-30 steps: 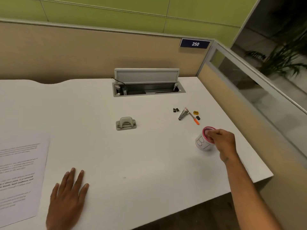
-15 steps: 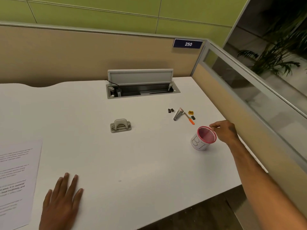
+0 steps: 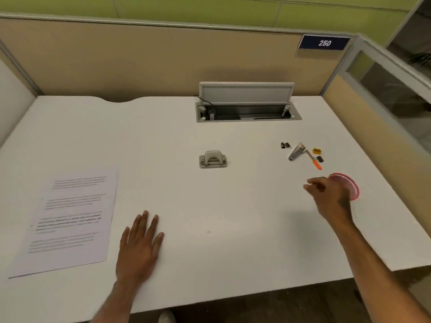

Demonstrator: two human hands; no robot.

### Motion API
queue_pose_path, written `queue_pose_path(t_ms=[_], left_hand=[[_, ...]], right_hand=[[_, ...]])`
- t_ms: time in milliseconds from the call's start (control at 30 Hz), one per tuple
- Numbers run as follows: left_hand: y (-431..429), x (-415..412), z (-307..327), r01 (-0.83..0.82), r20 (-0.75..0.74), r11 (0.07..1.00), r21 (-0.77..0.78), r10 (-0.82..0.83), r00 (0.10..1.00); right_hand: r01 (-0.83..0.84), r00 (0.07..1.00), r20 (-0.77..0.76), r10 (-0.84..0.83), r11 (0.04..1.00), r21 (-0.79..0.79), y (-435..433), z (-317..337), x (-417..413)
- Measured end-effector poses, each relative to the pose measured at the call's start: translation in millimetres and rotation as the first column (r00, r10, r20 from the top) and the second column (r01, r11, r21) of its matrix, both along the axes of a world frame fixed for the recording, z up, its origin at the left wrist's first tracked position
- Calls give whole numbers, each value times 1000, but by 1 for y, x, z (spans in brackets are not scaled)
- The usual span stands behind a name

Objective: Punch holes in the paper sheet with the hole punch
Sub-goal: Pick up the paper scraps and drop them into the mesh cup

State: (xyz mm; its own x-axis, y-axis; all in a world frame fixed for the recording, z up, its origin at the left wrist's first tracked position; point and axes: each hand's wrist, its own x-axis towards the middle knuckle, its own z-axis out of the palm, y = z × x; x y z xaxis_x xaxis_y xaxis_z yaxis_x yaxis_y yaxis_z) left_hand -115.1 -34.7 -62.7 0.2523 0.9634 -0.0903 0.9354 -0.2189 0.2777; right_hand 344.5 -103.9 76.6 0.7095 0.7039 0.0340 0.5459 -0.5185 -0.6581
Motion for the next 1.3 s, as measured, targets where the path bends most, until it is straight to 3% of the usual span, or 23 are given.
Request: queue_pose_path(t_ms=[167,300,733,967,1033,1133,1200,1300], left_hand=[[0,-4,-4,7,-26,1000,-8,-7,1000],[0,-4,-4,10,-25,1000,-6,-10,1000],[-1,-5,-6,17,-26,1000,17,-16,1000],[-1,-6,-7,13,-16,1000,10,-13,1000],[-1,-6,-6,14,-12,1000,6,-14,1000],[-1,-6,-5,15,-18,1000,10,-15,1000],[-1,-6,-4,15,-11,1000,12,-15,1000],[-2,-5,-2,17,3,1000,13,-17,1000]], right_hand=[[-361,904,-279,324,928,-93,-2,-60,-127],[-476,855,-320,407,862,-173,8,-95,-185],[-434,901,-139,411,850,-300,26,-101,-224],[-493,804,39,594,701,-515,26,-96,-232],[-505,830,-49,555,712,-488,27,-91,-229],[-410,866,-412,285,876,-254,24,-80,-211],[-270,784,-602,151,956,-112,18,-72,-193],[-158,666,-740,95,987,-15,10,-63,-171]])
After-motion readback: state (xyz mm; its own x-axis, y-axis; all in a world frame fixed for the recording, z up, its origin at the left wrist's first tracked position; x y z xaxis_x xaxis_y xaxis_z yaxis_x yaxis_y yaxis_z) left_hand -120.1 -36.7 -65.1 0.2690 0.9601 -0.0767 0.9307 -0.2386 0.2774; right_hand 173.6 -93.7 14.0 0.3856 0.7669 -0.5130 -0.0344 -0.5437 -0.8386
